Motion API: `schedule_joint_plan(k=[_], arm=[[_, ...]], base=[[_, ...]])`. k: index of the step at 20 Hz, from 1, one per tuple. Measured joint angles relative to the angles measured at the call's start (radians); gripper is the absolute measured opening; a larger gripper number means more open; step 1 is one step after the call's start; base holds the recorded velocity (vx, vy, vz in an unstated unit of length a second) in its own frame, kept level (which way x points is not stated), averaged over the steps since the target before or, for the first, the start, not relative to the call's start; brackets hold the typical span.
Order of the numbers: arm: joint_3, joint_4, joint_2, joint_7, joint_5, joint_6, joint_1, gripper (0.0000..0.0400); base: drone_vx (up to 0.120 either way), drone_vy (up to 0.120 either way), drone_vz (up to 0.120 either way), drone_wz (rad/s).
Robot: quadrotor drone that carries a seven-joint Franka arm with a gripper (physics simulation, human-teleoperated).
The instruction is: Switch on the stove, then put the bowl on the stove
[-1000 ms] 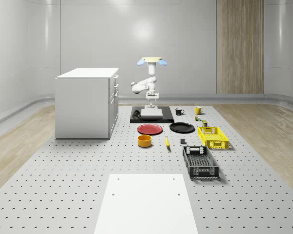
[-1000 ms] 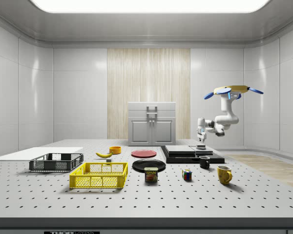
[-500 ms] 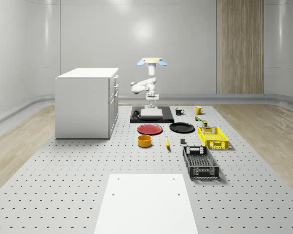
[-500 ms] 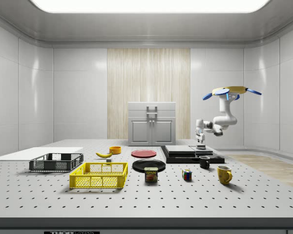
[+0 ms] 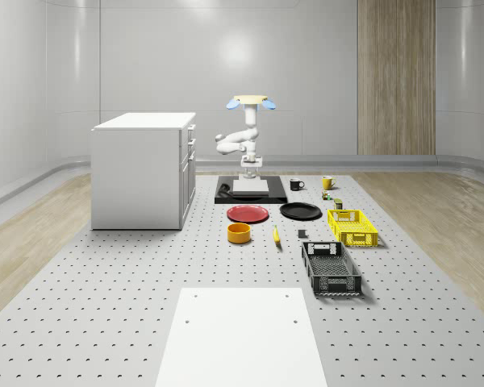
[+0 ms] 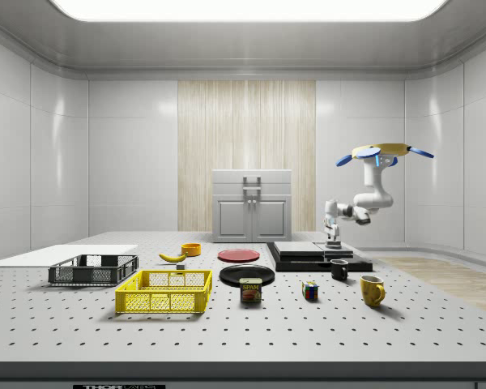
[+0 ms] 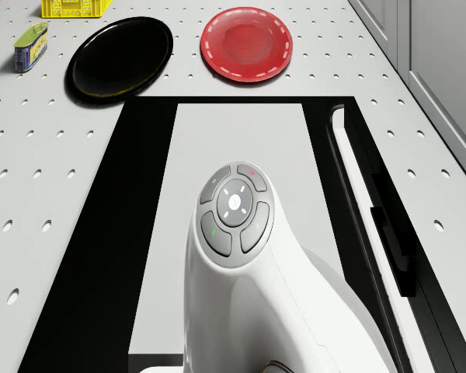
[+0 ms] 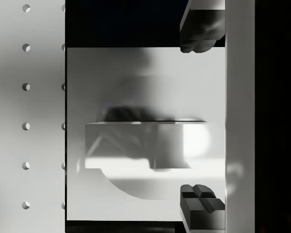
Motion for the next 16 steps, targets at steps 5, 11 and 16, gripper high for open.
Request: schedule_joint_plan(k=[5,11,16], arm=[[-0.028,0.009,-0.024,-0.01,-0.021,0.033,0.006,0.04],[-0.036,0.042,-0.032,-0.009,-0.031,0.057,-0.024,0.04],[-0.033,0.056,-0.039,-0.005,-0.027,0.069,-0.042,0.04]], base=[[0.0,0.0,0.0,0.0],[0.0,0.0,0.0,0.0],[0.0,0.0,0.0,0.0]])
